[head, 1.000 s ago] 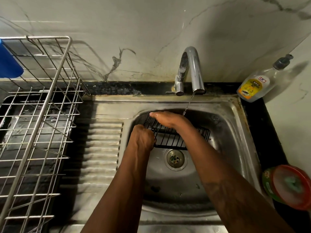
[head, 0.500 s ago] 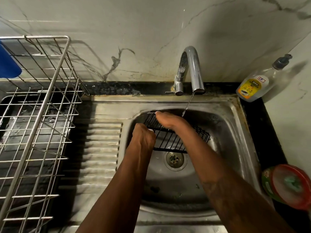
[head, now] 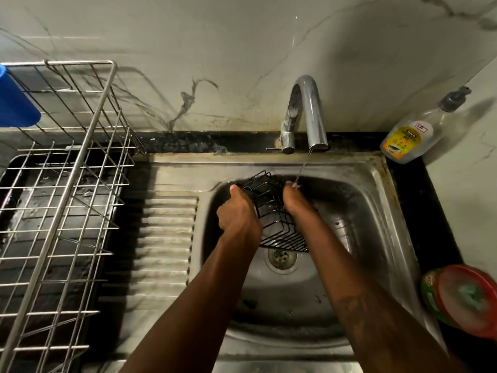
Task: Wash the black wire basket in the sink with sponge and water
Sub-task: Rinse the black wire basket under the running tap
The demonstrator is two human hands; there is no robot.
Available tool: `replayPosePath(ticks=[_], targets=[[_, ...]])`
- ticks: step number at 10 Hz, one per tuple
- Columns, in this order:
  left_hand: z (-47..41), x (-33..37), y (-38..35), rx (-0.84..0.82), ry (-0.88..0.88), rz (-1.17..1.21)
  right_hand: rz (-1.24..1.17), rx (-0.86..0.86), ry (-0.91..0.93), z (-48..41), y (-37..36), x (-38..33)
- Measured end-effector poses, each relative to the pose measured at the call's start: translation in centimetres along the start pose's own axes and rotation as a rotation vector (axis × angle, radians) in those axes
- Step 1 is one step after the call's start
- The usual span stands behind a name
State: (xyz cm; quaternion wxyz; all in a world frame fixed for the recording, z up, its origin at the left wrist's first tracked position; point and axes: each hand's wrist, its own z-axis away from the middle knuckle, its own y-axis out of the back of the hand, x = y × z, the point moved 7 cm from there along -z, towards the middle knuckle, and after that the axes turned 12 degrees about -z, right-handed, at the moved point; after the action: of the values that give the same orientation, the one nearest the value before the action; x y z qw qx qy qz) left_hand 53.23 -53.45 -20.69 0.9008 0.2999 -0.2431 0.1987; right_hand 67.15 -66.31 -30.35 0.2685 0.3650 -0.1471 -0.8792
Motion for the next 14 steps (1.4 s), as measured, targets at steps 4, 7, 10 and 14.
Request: replayPosePath(ticks=[4,7,10,14], targets=[[1.4,-0.8,-0.1,0.197,0.204,0.255,-0.138,-0.052,-0.035,-0.7,2.0,-0.4],[-0.7,-1.9,-0.3,0.150,0.162,0.313,-0.140,-0.023,-0.041,3.6,-0.1,-2.5],[1.8,-1.4,0.1,0.137,0.222,0.268,-0.174,-0.023,0.013,-0.7,1.7,0.7],[4.0,0.5,-0.1,0.251,0.060,0.221,-0.297,-0.217,0.179,9.6,1.8,-3.3]])
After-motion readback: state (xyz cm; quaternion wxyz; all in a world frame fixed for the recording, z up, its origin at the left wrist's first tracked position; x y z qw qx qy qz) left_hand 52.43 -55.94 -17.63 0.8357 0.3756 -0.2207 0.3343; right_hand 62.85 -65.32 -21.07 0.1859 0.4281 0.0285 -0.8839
